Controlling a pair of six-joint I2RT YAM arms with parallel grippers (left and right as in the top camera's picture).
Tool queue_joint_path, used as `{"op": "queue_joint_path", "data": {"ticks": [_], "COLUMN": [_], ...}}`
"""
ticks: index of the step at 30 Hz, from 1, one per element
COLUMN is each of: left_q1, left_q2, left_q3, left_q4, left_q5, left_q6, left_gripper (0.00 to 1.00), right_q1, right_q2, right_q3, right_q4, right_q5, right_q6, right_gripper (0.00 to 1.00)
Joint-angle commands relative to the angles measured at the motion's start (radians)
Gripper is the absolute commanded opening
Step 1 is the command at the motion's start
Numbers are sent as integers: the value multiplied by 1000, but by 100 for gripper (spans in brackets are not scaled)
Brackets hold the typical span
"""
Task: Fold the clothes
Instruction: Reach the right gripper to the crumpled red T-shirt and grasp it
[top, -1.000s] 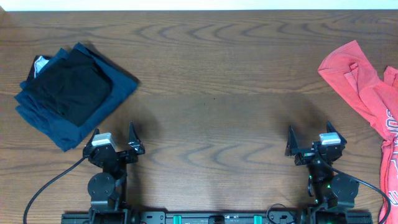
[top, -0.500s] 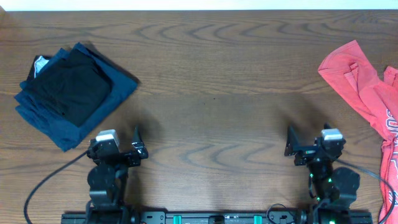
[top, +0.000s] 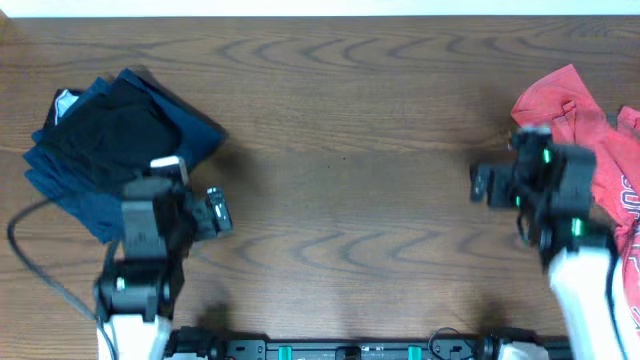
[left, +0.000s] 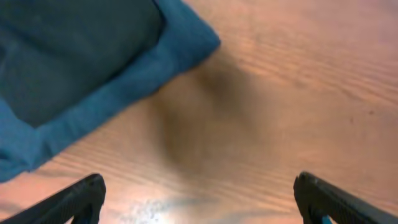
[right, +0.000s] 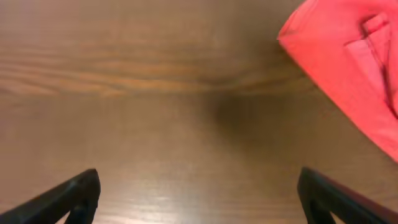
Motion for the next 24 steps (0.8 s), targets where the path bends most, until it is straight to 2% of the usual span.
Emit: {"op": "queue_joint_path", "data": {"ticks": [1, 4, 7, 9, 15, 21, 23, 24], "left_q1": [2, 2, 2, 2, 2, 2, 2, 2], "left_q2": [84, 136, 173, 187, 195, 195, 195, 195], "left_q3": [73, 75, 75, 75, 74, 74, 74, 74], "left_q4": [-33, -35, -35, -35, -35, -35, -35, -35], "left_q5": [2, 36, 74, 81, 81, 81, 80, 80], "left_q6": [-13, -14, -14, -14, -14, -14, -14, -14], "left_gripper": [98, 98, 98, 98, 98, 98, 98, 98], "right_q1": [-13, -18, -41, -70, -194, -277, -298, -309], "right_q2": [183, 301, 416, 486, 686, 779, 806, 817], "right_q3": [160, 208, 208, 208, 208, 208, 208, 208], "right_q4": [-19, 48, 171, 229, 339, 409, 428, 431], "right_q5": [0, 87, 352, 443, 452, 443, 431, 424], "right_q6": [-41, -41, 14, 19, 6, 5, 5, 5], "right_gripper": [99, 99, 99, 99, 98, 96, 93, 88]}}
